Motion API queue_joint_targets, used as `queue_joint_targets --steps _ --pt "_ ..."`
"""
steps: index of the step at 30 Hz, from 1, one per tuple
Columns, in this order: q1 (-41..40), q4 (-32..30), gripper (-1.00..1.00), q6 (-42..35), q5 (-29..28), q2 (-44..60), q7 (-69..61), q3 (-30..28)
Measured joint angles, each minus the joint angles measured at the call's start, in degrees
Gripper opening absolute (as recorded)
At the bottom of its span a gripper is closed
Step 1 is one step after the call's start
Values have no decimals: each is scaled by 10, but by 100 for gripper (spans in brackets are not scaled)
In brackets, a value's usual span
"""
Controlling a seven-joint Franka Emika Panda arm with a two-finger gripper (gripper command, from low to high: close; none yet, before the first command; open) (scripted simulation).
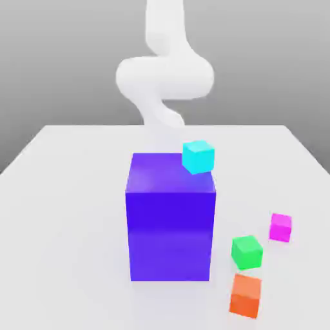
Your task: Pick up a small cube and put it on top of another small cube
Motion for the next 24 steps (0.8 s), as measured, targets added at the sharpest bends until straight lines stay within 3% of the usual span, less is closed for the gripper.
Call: queue_joint_targets --steps 24 --pt "317 -162 0 172 25 256 -614 -41"
